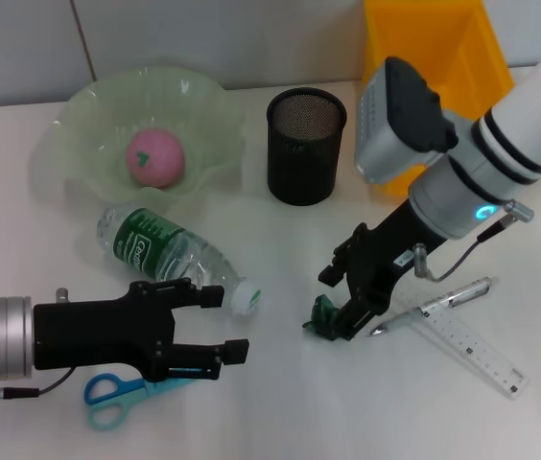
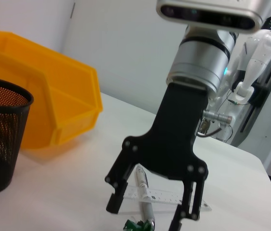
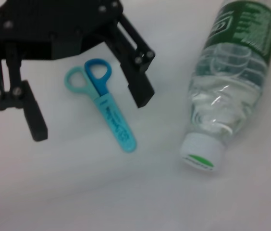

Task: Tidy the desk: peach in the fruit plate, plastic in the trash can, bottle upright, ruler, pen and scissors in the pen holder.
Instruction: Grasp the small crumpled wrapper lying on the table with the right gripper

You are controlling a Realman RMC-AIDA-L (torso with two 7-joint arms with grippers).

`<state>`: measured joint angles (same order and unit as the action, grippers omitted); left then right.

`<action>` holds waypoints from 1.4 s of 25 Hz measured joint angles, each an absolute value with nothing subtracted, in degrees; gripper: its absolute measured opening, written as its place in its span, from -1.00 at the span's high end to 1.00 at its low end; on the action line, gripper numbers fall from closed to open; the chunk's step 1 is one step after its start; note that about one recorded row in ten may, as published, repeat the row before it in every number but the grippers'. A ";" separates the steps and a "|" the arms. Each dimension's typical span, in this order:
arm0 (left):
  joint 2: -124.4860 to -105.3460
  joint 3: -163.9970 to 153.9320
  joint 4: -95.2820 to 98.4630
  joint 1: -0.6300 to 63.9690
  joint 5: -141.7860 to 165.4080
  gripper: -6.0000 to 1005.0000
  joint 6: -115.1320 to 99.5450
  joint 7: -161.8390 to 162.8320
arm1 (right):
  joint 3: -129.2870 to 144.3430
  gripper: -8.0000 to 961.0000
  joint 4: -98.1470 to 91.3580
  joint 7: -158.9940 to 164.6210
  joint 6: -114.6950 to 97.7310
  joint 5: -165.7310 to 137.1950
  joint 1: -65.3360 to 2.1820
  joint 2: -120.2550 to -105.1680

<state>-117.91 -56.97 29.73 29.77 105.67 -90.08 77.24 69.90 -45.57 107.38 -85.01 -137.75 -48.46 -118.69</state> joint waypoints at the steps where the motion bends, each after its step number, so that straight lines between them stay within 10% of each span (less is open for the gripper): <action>1: -117.91 -57.04 29.74 29.72 105.67 -0.73 -90.03 77.27 | 70.73 -0.64 -45.28 107.38 -84.54 -137.78 -48.30 -118.79; 23: -118.04 -56.95 29.70 29.35 105.64 -0.73 -89.95 77.44 | 74.44 -0.61 -44.47 107.39 -81.91 -137.20 -47.89 -119.20; 35: -118.21 -56.90 29.70 29.54 105.41 -0.73 -90.00 77.43 | 74.32 0.12 -44.44 106.56 -81.11 -136.74 -47.60 -119.27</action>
<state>-118.21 -56.90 29.70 29.54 105.41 -90.00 77.43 74.32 -44.44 106.56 -81.11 -136.74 -47.60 -119.27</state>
